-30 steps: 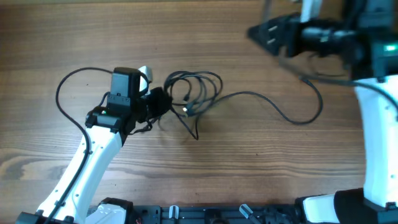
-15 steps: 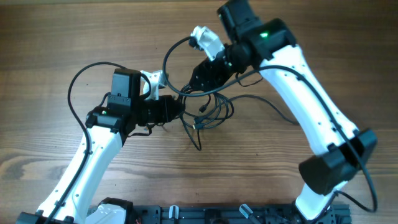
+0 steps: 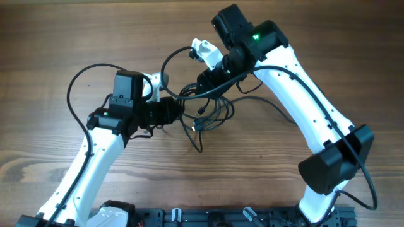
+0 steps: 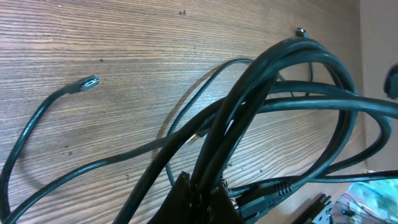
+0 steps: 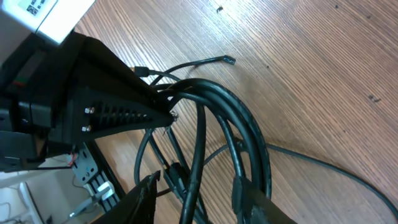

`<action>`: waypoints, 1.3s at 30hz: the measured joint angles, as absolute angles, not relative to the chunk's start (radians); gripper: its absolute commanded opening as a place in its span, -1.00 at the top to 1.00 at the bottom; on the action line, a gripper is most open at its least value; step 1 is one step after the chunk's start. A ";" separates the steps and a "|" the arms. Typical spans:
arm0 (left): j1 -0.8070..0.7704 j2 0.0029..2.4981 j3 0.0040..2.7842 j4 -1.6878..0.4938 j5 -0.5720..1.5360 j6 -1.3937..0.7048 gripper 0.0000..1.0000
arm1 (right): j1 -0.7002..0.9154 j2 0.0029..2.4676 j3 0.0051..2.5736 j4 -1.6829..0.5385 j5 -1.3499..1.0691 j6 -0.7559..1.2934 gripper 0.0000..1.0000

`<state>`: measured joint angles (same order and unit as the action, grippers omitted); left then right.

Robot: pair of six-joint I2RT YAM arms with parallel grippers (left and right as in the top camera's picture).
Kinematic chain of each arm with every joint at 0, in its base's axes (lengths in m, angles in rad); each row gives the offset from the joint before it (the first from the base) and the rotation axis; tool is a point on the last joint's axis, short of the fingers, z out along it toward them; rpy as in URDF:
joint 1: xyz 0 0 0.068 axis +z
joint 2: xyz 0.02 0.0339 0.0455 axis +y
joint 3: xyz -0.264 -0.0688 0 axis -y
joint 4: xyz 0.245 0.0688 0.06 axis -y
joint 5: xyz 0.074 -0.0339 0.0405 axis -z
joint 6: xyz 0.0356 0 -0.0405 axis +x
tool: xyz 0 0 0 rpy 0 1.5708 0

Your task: Untangle cables

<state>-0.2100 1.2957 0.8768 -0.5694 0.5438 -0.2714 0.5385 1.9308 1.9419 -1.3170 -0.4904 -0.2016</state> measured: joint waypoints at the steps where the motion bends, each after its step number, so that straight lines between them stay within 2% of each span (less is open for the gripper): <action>1: -0.210 1.296 0.877 -0.569 0.540 -0.271 0.92 | 0.542 1.931 1.942 -1.314 -0.497 -0.188 0.19; 9: -0.210 1.296 0.877 -0.575 0.535 -0.271 0.92 | 0.587 1.951 1.903 -1.215 -0.453 -0.048 0.28; 11: -0.210 1.296 0.877 -0.577 0.532 -0.271 0.92 | 0.586 1.978 1.901 -1.212 -0.447 -0.038 0.46; 12: -0.210 1.296 0.877 -0.577 0.531 -0.271 0.92 | 0.586 1.987 1.900 -1.211 -0.444 -0.032 0.71; 13: -0.210 1.296 0.877 -0.577 0.528 -0.271 0.92 | 0.586 1.993 1.899 -1.211 -0.443 -0.028 0.86; 14: -0.210 1.296 0.877 -0.577 0.528 -0.271 0.92 | 0.586 1.995 1.898 -1.210 -0.443 -0.022 0.91; 24: -0.210 1.296 0.877 -0.618 0.474 -0.303 0.92 | 0.538 1.944 1.963 -1.230 -0.545 -0.019 0.91; 32: -0.218 1.282 0.900 -0.641 0.384 -0.476 0.92 | 0.234 1.597 2.019 -1.204 -0.632 0.101 0.91; 36: -0.224 1.254 0.933 -0.644 0.390 -0.525 0.92 | 0.083 1.591 2.013 -1.196 -0.620 0.215 0.91; 39: -0.229 1.254 0.934 -0.648 0.389 -0.538 0.92 | 0.031 1.619 2.009 -1.213 -0.584 0.268 0.91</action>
<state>-0.2287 1.2537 0.9344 -0.6483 0.3893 -0.5377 0.0307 1.6188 2.0087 -1.2125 -0.5842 0.2676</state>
